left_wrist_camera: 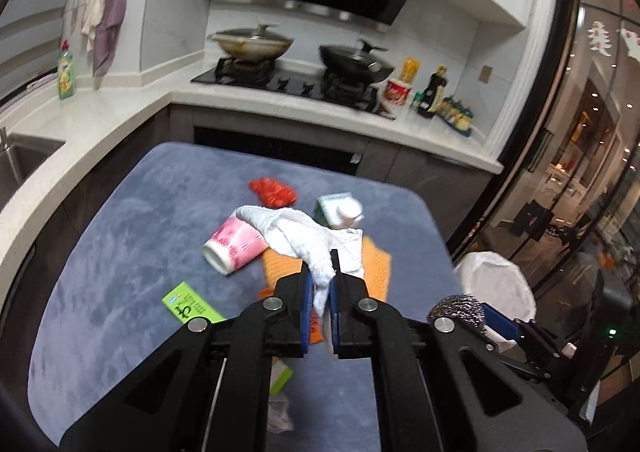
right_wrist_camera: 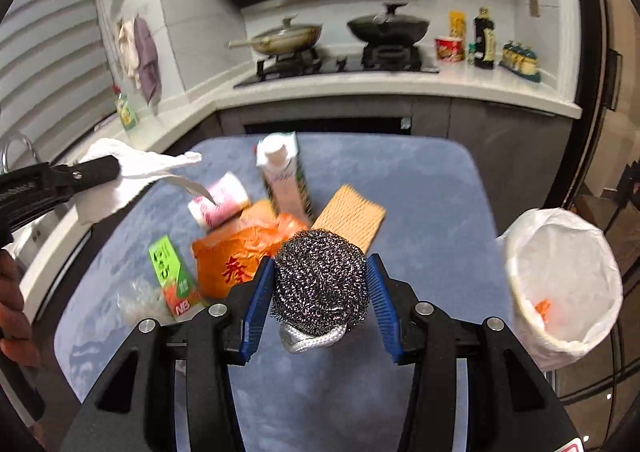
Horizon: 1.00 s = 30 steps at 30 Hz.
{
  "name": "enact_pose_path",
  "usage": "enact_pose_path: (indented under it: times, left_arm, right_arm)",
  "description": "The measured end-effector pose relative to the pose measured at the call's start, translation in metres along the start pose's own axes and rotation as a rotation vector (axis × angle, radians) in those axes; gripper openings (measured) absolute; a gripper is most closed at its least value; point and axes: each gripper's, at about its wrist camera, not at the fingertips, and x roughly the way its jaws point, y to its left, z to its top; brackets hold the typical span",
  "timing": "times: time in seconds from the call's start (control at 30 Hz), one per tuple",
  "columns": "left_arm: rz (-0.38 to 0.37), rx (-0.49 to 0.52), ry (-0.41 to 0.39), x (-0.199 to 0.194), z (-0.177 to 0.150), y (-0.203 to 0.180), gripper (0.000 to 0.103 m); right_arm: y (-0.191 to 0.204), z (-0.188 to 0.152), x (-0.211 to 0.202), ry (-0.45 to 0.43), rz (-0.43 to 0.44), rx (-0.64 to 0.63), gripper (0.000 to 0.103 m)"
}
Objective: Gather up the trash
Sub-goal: 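Carry both items over the bin and open both tools to drop them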
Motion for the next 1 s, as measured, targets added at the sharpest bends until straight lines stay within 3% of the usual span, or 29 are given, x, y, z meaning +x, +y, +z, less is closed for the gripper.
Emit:
enact_pose_path:
  times: [0.4,0.63,1.0]
  left_arm:
    - [-0.193,0.121,-0.060,-0.019,0.025,-0.093,0.006]
    - [-0.292,0.197,-0.034,-0.004,0.021,-0.157,0.006]
    - [-0.416,0.277,0.057,0.035,0.006,-0.248,0.006]
  right_arm:
    - [-0.085,0.013,-0.074,-0.148,-0.118,0.131,0.045]
    - [-0.142,0.012,-0.108,-0.210,-0.224,0.205,0.045]
    - [-0.208,0.007,-0.129,-0.230,-0.339,0.251,0.045]
